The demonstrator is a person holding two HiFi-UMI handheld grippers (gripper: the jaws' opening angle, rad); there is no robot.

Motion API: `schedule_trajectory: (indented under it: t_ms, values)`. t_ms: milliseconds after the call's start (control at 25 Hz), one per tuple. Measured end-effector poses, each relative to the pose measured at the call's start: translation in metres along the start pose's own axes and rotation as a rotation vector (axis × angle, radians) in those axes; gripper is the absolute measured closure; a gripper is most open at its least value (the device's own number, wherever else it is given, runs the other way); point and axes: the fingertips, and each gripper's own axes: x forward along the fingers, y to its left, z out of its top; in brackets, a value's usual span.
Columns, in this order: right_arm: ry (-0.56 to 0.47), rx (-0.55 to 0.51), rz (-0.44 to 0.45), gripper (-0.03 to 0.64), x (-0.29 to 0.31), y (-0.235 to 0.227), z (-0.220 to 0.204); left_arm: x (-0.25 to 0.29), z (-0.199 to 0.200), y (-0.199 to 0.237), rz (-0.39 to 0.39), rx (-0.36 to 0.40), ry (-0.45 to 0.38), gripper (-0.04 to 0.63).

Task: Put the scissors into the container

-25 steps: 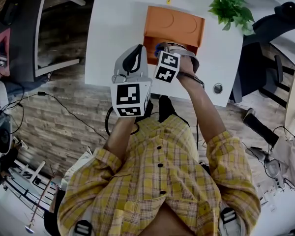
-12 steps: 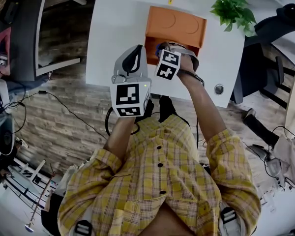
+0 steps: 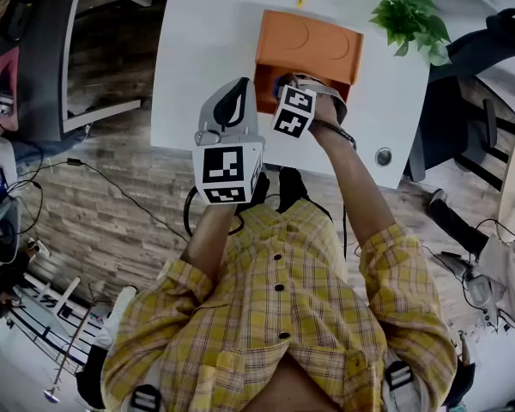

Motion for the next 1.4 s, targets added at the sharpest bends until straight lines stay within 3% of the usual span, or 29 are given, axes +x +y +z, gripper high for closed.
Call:
schedule_trajectory:
  t_ms: [480,840,1160,1400]
  values:
    - [-0.032,0.047,0.004,0.555,0.001,-0.003,0.003,0.001,0.001,0.002,0.003,-0.011,-0.002,0.591]
    - [-0.066,0.072,-0.023,0.531,-0.015,-0.002,0.010,-0.002,0.002,0.002,0.001,-0.010,-0.009,0.591]
    - [-0.123,0.105,-0.078,0.607,-0.039,-0.005,0.016,-0.004,0.004,-0.006,-0.007,-0.011,-0.021,0.591]
    - [-0.166,0.161,-0.113,0.611,-0.062,-0.006,0.014,-0.012,0.006,-0.012,-0.010,-0.004,-0.030,0.591]
